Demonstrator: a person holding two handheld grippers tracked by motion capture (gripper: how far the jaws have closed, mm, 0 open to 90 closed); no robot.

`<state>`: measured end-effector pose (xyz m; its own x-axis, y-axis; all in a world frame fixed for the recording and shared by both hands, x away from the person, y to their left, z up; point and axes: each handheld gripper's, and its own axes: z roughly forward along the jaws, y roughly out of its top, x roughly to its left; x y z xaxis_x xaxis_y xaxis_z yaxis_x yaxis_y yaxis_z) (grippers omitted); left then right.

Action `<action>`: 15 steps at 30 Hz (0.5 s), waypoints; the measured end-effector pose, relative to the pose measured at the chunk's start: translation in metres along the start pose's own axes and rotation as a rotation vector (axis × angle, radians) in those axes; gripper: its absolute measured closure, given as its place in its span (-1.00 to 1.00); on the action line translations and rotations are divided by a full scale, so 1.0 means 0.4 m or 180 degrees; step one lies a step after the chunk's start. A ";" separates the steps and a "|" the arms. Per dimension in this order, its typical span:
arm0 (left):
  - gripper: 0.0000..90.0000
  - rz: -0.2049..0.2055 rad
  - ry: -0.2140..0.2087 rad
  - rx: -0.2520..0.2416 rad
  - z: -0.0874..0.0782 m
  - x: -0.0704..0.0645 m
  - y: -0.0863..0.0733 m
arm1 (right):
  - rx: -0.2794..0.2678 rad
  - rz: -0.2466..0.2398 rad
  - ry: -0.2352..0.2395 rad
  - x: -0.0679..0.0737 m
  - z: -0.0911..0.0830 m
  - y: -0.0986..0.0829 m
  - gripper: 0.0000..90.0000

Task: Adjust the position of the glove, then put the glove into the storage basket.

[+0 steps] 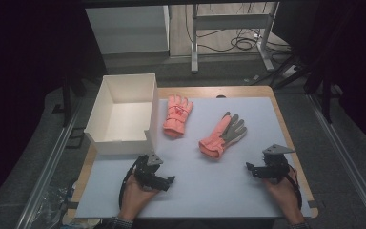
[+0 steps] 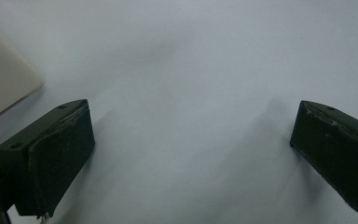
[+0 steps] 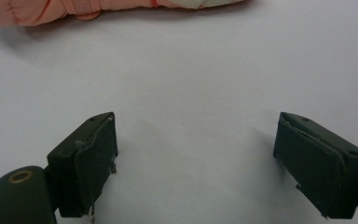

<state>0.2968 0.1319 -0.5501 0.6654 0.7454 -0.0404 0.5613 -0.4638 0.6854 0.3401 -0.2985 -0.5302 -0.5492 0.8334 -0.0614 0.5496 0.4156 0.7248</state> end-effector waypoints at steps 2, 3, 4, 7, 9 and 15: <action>-1.00 0.0001 0.0000 -0.0002 0.000 0.000 0.000 | 0.0001 -0.0001 -0.0001 0.000 0.000 0.000 -0.70; -1.00 0.0000 0.0001 -0.0003 0.000 0.000 0.000 | 0.0001 -0.0001 -0.0001 0.000 0.000 0.000 -0.70; -1.00 -0.0001 0.0001 -0.0002 0.000 0.000 0.000 | 0.0000 -0.0001 -0.0001 0.000 0.000 0.000 -0.69; -1.00 -0.0002 0.0001 -0.0005 0.000 0.000 -0.001 | 0.0000 -0.0001 -0.0001 0.000 0.000 0.000 -0.69; -1.00 -0.0003 0.0002 -0.0007 0.000 0.000 0.000 | 0.0001 0.0000 0.0000 0.000 0.000 0.000 -0.70; -1.00 -0.0017 -0.0003 -0.0006 0.000 0.000 0.000 | 0.0002 0.0004 0.0002 0.000 0.000 0.000 -0.70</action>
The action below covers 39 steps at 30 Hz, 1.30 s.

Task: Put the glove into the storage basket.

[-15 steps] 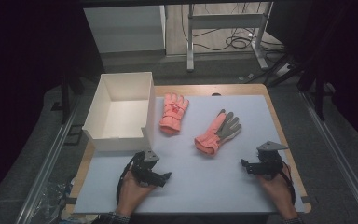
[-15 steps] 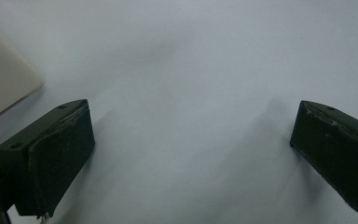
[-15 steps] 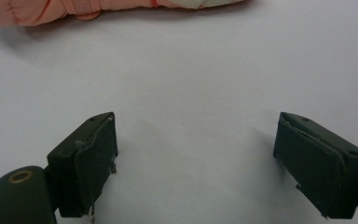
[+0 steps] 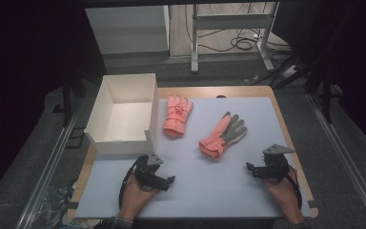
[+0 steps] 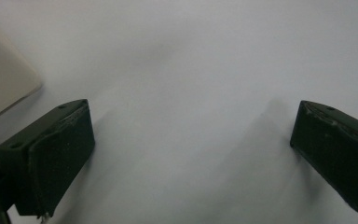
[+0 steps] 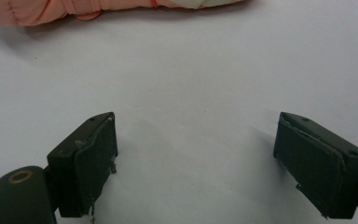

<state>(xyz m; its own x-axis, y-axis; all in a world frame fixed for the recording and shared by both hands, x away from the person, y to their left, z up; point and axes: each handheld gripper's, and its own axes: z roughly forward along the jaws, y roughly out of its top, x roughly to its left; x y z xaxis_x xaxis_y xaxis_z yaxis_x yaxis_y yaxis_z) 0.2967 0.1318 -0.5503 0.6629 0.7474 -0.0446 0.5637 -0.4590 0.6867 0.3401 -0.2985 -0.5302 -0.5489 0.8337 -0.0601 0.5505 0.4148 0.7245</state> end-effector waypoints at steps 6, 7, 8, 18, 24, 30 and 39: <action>-1.00 0.0012 0.0002 0.0000 0.000 0.001 0.000 | 0.0002 0.0000 -0.0001 0.000 0.000 0.000 -0.70; -1.00 0.0013 0.0001 0.0000 0.000 0.001 0.000 | 0.0002 0.0000 -0.0001 0.000 0.000 0.000 -0.70; -1.00 0.0013 0.0001 0.0000 0.000 0.001 0.000 | 0.0002 0.0000 -0.0001 0.000 0.000 0.000 -0.70; -1.00 0.0012 0.0003 0.0000 0.000 0.001 0.000 | 0.0011 0.0002 0.0003 -0.001 0.000 0.001 -0.70; -1.00 0.0001 0.0002 -0.0001 0.000 0.000 0.000 | 0.0024 0.0000 -0.0011 -0.001 0.000 0.003 -0.71; -1.00 0.0012 0.0004 0.0000 0.000 0.001 0.000 | 0.0043 0.0024 -0.0003 -0.002 -0.003 0.005 -0.68; -1.00 0.0000 -0.0001 0.0007 0.000 0.000 0.000 | 0.0070 0.0128 0.0055 0.002 -0.003 0.022 -0.64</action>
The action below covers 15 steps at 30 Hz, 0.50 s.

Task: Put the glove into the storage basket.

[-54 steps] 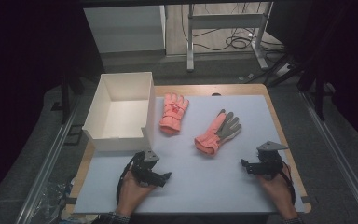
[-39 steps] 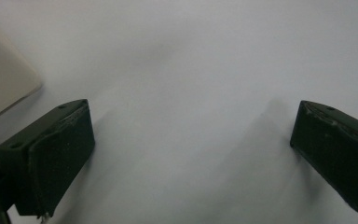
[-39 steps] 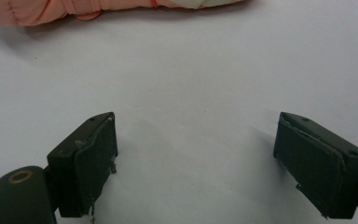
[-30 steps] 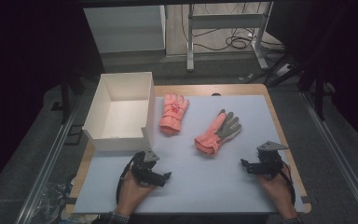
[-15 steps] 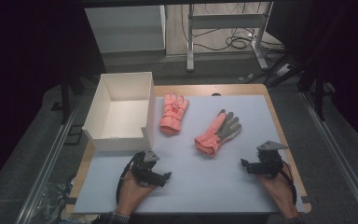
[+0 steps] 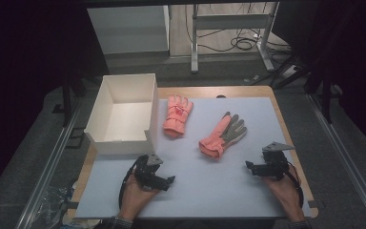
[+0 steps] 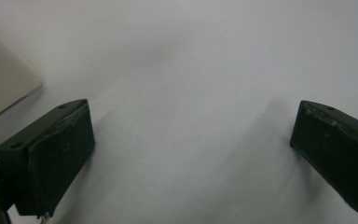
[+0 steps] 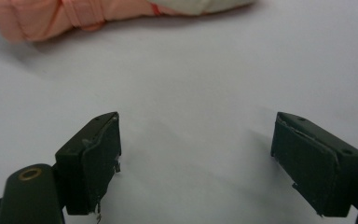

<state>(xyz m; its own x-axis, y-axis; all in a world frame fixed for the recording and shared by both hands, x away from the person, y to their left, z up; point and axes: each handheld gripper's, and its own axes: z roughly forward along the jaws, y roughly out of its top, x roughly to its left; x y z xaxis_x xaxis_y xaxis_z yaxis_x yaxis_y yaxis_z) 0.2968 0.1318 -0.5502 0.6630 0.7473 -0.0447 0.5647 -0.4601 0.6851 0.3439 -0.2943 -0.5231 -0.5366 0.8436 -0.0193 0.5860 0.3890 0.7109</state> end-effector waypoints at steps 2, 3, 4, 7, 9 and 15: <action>-1.00 -0.0001 0.0000 0.0000 0.000 0.000 0.000 | -0.0024 -0.0015 0.0029 0.007 -0.001 0.010 -0.63; -1.00 0.0000 0.0001 0.0000 0.000 0.000 0.000 | -0.0032 -0.0030 0.0038 0.010 -0.002 0.015 -0.63; -1.00 0.0000 0.0001 0.0000 0.000 0.000 0.000 | -0.0050 -0.0038 0.0048 0.012 -0.005 0.020 -0.61; -1.00 -0.0001 0.0001 0.0001 0.000 0.000 0.000 | -0.0099 -0.0052 0.0044 0.011 -0.010 0.037 -0.58; -1.00 -0.0001 0.0001 0.0001 0.000 0.000 0.000 | -0.0123 -0.0039 0.0069 0.008 -0.014 0.046 -0.54; -1.00 -0.0012 0.0002 -0.0011 0.000 -0.001 0.000 | -0.0190 -0.0015 0.0175 -0.001 -0.014 0.070 -0.37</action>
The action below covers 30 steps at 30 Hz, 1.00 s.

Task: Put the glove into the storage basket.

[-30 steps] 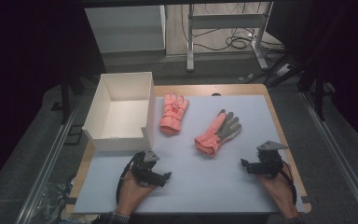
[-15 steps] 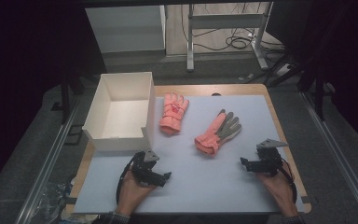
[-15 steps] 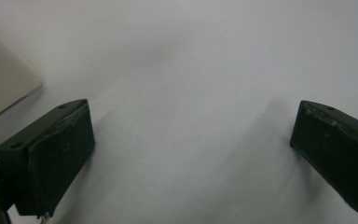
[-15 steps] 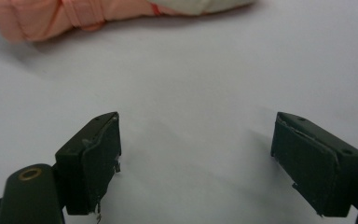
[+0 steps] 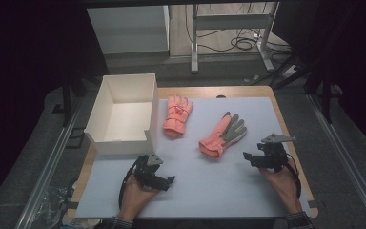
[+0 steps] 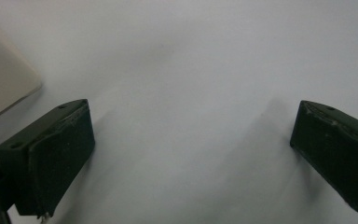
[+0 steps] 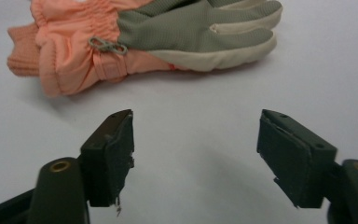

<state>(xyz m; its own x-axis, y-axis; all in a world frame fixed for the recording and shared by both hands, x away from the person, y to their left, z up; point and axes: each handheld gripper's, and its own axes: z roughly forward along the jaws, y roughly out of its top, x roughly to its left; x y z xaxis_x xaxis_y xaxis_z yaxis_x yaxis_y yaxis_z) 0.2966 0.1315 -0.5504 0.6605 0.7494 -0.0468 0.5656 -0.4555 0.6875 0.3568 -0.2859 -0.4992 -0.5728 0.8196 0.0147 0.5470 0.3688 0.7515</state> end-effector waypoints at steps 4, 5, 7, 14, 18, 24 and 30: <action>-1.00 0.0013 0.0001 0.0010 -0.001 0.000 0.000 | -0.0021 0.0007 0.0069 -0.002 0.015 0.021 -0.27; -1.00 0.0013 0.0001 0.0010 -0.001 0.000 0.000 | -0.0021 0.0007 0.0069 -0.002 0.015 0.021 -0.27; -1.00 0.0025 0.0000 0.0011 -0.001 0.001 0.000 | -0.0021 0.0043 0.0108 -0.001 0.026 0.037 -0.20; -1.00 -0.0001 0.0000 0.0001 0.000 0.000 0.000 | -0.0059 -0.0008 0.0177 0.019 0.045 0.094 -0.05; -1.00 -0.0004 -0.0001 -0.0001 0.000 0.000 0.000 | -0.0113 -0.0071 0.0214 0.033 0.053 0.131 0.00; -1.00 -0.0004 0.0000 -0.0002 0.000 0.000 0.000 | -0.0147 -0.0045 0.0330 0.034 0.075 0.169 0.05; -1.00 -0.0003 -0.0001 -0.0002 0.000 0.000 0.000 | -0.0105 0.0001 0.0362 0.032 0.109 0.192 0.06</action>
<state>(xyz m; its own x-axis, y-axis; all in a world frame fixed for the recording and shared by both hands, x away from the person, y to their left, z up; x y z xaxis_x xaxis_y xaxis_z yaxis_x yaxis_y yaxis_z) 0.2966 0.1315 -0.5504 0.6600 0.7498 -0.0476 0.5659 -0.4544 0.6880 0.4181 -0.2282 -0.4700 -0.6391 0.7640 0.0884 0.5280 0.3523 0.7728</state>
